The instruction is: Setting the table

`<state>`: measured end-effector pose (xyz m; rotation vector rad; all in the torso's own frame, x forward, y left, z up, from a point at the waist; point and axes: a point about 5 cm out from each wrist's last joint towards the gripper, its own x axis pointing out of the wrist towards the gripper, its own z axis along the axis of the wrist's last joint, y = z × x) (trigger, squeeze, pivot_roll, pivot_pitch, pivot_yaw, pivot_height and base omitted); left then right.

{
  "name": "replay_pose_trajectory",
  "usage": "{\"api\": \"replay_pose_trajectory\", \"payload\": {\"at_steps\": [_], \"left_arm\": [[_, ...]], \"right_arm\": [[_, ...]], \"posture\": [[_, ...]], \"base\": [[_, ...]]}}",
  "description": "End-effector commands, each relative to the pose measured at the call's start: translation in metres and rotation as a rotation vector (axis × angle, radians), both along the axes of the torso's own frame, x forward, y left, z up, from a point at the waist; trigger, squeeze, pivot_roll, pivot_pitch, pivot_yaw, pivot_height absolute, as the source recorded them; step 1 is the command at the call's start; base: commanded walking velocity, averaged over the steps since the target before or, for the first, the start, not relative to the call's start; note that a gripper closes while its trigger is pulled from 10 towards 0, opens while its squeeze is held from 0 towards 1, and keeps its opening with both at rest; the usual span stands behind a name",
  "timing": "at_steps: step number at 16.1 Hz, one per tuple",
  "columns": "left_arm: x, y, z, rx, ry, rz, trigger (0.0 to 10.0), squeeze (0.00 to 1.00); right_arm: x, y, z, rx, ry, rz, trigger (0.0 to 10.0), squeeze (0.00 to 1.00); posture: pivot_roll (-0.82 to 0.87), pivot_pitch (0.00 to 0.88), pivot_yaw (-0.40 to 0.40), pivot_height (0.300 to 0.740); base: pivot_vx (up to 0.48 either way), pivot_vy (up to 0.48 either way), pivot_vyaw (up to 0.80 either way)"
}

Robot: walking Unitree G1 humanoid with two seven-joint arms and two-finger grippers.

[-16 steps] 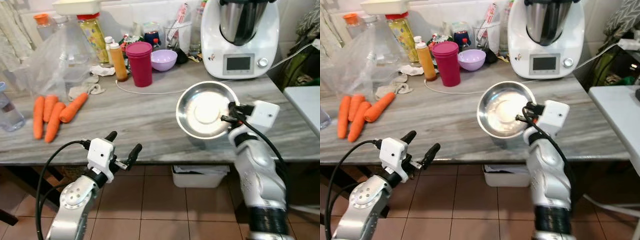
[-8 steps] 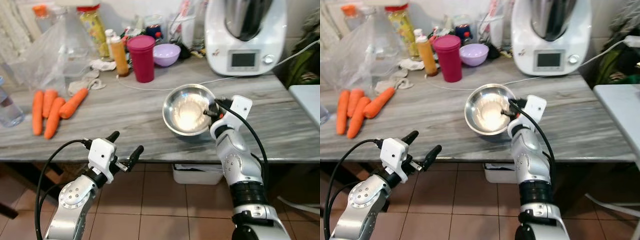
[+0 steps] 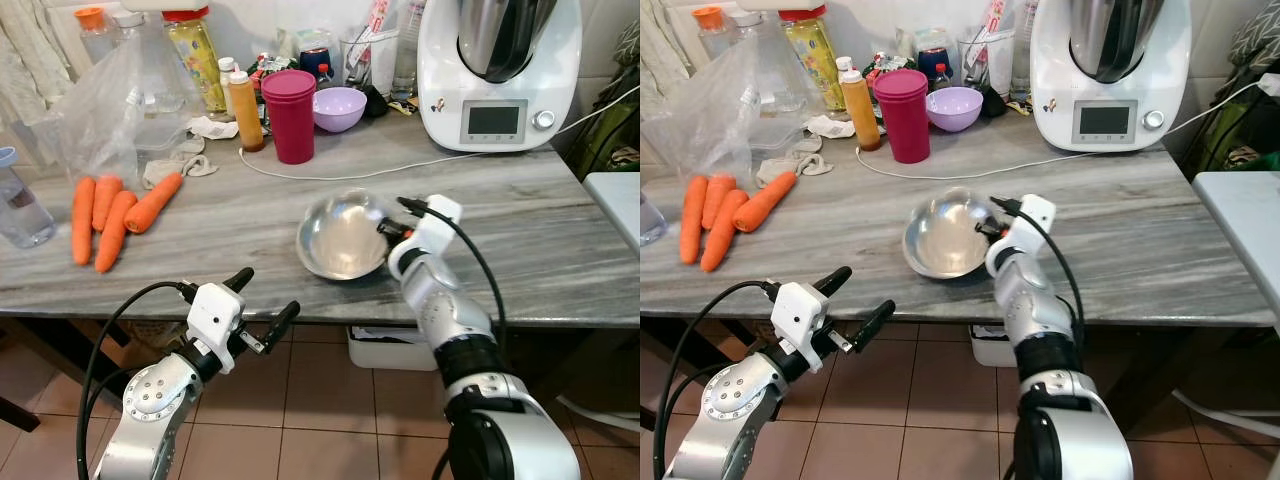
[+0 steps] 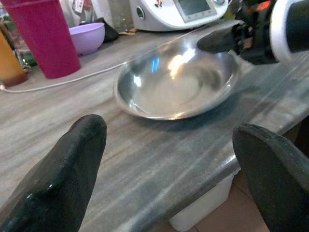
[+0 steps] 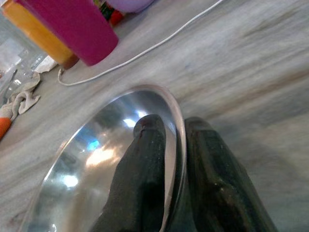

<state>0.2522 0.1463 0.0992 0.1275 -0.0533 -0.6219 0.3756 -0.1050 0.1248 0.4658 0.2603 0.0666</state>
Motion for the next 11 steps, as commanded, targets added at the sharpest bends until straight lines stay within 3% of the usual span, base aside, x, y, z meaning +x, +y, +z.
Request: {"api": "replay_pose_trajectory", "payload": {"at_steps": [1,7,10,11], "left_arm": [[-0.001,-0.001,0.0,0.015,-0.007,-0.018,10.0,0.0],[0.0,-0.004,-0.002,0.008,-0.007,-0.031,10.0,0.0],[0.001,-0.007,0.004,0.0,-0.028,-0.03,10.0,0.0],[0.001,-0.008,0.005,-0.002,-0.032,-0.03,10.0,0.0]], "right_arm": [[0.003,0.008,0.005,0.009,-0.011,0.026,10.0,1.0],[0.003,-0.005,-0.002,-0.023,-0.005,0.006,10.0,1.0],[-0.004,-0.025,0.016,-0.251,-0.22,-0.008,10.0,1.0],[-0.007,-0.029,0.02,-0.28,-0.253,-0.017,10.0,1.0]], "posture": [[-0.19,0.039,0.057,0.74],[-0.21,0.037,0.063,0.74],[-0.21,0.035,0.064,0.74],[-0.21,0.034,0.063,0.74]], "base": [[0.0,0.0,0.0],[0.0,0.0,0.0],[0.0,0.0,0.0],[0.0,0.0,0.0]]}}
